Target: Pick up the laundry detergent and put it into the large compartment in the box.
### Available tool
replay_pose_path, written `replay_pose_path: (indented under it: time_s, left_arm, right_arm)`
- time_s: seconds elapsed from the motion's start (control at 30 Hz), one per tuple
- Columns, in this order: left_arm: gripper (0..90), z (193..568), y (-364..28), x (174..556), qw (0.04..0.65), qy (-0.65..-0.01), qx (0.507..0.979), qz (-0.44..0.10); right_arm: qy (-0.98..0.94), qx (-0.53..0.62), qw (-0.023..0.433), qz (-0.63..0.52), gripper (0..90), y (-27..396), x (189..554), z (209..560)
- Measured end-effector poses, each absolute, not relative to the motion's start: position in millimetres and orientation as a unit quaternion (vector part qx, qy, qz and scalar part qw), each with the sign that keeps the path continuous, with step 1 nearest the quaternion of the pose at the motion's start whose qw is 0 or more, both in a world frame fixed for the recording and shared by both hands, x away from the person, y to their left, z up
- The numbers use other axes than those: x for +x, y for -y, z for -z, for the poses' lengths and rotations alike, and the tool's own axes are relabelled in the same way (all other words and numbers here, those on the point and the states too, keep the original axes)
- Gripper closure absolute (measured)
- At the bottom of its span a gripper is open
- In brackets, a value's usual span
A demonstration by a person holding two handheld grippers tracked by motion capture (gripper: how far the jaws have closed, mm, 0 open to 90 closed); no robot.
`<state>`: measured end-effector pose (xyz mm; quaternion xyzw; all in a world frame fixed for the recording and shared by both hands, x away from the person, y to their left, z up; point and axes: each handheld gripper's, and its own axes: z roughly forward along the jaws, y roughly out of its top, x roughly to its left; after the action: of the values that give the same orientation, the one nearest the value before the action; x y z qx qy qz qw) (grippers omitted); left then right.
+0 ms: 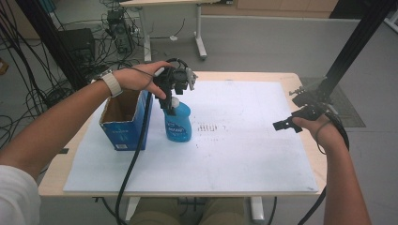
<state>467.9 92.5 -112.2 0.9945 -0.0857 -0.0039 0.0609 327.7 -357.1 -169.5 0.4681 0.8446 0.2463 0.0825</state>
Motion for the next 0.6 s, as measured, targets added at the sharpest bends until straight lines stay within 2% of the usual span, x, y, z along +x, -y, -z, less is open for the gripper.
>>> replay_pose_path:
  time_s: [0.6]
  left_arm:
    - [8.5, 122.7, -89.7, 467.3, 0.055, 0.086, 0.995, 0.004]
  right_arm:
    - [-0.845, 0.468, 0.080, -0.247, 6.7, 357.6, 328.6, 171.7]
